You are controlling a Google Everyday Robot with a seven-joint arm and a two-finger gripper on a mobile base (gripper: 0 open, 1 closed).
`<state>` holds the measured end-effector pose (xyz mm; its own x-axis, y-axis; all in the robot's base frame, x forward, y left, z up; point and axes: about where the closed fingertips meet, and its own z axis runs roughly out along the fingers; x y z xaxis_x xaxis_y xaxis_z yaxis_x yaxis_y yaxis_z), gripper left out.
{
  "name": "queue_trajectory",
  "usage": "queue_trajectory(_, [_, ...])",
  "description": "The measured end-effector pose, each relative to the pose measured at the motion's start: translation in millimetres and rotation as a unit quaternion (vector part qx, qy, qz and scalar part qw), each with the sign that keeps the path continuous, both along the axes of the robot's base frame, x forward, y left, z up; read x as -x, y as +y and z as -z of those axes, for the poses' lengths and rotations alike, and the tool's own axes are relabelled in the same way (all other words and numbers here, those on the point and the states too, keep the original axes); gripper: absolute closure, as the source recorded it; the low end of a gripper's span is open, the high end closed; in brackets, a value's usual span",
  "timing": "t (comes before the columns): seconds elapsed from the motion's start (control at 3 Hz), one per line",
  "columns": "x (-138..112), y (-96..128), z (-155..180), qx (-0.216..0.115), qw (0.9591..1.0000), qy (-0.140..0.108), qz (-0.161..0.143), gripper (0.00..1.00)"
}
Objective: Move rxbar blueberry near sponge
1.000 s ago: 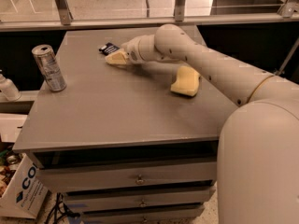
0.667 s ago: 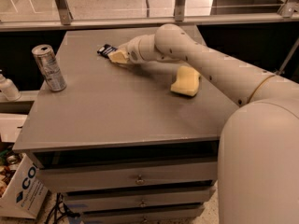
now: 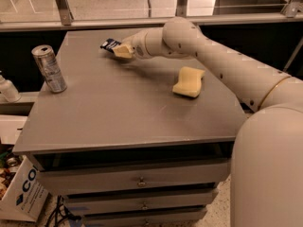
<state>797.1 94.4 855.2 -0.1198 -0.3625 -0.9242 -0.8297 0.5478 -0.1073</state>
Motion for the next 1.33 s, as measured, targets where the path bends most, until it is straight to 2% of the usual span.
queue_trajectory(0.33, [12.0,-9.3,-25.3,0.002,0.9996,-0.018,-0.022,1.0])
queue_trajectory(0.67, [19.1,-29.8,-44.7,0.019,0.9981,-0.033,-0.048,1.0])
queue_trajectory(1.33, [42.2,-107.8,-67.1,0.022,0.9959,-0.032,-0.082,1.0])
